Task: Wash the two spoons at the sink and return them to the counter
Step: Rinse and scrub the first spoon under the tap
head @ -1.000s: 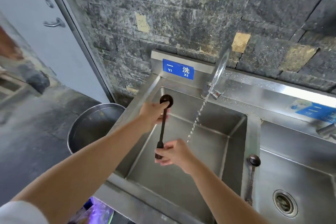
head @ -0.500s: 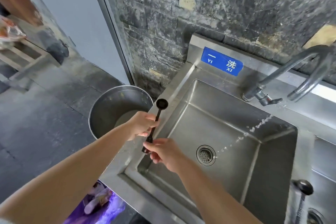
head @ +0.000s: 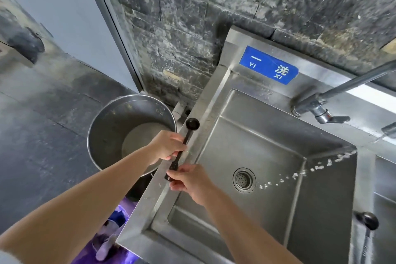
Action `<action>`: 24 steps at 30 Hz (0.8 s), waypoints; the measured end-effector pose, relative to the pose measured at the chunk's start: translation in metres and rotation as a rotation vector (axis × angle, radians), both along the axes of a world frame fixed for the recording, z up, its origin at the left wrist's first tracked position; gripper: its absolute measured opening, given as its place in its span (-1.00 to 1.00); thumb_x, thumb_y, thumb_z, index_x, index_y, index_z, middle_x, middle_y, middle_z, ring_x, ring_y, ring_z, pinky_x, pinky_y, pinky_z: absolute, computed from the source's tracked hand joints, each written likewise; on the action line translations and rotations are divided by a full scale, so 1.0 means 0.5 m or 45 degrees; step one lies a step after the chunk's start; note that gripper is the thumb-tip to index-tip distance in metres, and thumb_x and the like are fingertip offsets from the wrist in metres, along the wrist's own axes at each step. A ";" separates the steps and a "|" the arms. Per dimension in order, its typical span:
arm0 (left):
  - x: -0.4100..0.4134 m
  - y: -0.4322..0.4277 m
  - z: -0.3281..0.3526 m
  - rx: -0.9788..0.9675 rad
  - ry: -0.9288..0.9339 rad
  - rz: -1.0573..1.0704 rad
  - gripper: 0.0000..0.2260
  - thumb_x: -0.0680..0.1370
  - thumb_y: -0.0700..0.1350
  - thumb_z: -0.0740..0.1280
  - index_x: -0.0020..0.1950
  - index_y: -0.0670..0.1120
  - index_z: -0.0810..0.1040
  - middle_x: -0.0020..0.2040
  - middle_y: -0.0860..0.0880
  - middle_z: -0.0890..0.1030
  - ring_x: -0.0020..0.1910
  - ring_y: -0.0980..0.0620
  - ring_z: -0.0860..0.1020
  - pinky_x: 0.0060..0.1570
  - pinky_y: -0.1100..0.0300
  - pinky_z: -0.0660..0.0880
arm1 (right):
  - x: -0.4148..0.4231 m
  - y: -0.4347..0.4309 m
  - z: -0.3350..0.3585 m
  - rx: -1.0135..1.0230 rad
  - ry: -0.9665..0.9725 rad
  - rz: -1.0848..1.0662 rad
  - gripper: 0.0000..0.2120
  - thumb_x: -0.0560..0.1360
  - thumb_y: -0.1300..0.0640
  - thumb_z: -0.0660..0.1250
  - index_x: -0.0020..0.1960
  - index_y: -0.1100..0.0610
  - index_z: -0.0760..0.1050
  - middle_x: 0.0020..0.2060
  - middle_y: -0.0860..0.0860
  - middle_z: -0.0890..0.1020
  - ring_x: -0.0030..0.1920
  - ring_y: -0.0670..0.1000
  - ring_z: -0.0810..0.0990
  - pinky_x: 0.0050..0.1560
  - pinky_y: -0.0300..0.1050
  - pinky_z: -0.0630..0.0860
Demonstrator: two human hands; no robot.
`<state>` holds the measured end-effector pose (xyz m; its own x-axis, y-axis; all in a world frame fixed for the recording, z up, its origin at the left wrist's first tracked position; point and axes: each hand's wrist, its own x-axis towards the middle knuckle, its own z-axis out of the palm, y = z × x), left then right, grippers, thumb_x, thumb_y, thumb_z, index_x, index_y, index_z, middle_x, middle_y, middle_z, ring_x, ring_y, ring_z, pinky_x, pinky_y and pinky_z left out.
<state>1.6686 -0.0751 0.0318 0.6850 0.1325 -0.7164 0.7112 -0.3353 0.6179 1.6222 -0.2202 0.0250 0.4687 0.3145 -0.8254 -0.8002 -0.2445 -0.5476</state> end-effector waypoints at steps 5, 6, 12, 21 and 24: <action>0.006 0.012 -0.021 0.054 -0.025 -0.045 -0.84 0.42 -0.13 0.55 -0.04 -0.04 0.67 -0.17 -0.07 0.73 -0.29 0.01 0.71 -0.22 0.06 0.68 | 0.000 0.013 -0.028 -0.084 -0.031 0.070 -0.75 0.47 0.33 0.45 0.08 0.44 0.55 -0.23 0.21 0.69 -0.33 0.07 0.70 -0.16 -0.11 0.69; 0.007 0.014 -0.023 0.082 -0.036 -0.075 -0.85 0.41 -0.13 0.55 -0.06 -0.05 0.67 -0.17 -0.07 0.73 -0.29 0.01 0.72 -0.23 0.07 0.68 | 0.000 0.016 -0.032 -0.114 -0.049 0.109 -0.79 0.47 0.32 0.45 0.04 0.42 0.56 -0.27 0.19 0.69 -0.34 0.06 0.71 -0.18 -0.12 0.68; 0.006 0.023 -0.030 0.171 -0.065 -0.152 -0.86 0.39 -0.14 0.57 -0.14 -0.12 0.67 -0.26 -0.08 0.73 -0.39 0.01 0.71 -0.39 0.24 0.62 | 0.008 0.028 -0.049 -0.220 -0.150 0.304 -0.85 0.48 0.30 0.44 -0.26 0.24 0.54 -0.46 0.11 0.66 -0.40 0.10 0.69 -0.12 0.06 0.69; -0.002 0.014 -0.038 0.385 -0.183 -0.237 -0.87 0.37 -0.07 0.58 -0.31 -0.03 0.67 -0.38 -0.02 0.71 -0.49 0.12 0.65 -0.12 0.26 0.58 | 0.016 0.039 -0.035 -0.247 -0.270 0.543 -0.76 0.55 0.17 0.37 -0.26 0.24 0.53 -0.18 0.32 0.70 -0.42 0.05 0.63 -0.05 0.07 0.68; -0.001 0.005 -0.025 0.505 -0.196 -0.236 -0.83 0.35 -0.02 0.59 -0.35 -0.01 0.65 -0.43 0.00 0.68 -0.49 0.11 0.64 -0.19 0.23 0.60 | 0.010 0.022 -0.028 -0.249 -0.287 0.467 -0.78 0.57 0.16 0.34 -0.22 0.24 0.56 -0.20 0.29 0.71 -0.40 0.05 0.65 -0.07 0.03 0.68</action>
<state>1.6679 -0.0727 0.0192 0.8173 0.2408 -0.5235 0.5269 -0.6799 0.5099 1.6274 -0.2094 0.0111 0.5299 0.3417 -0.7762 -0.5082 -0.6048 -0.6131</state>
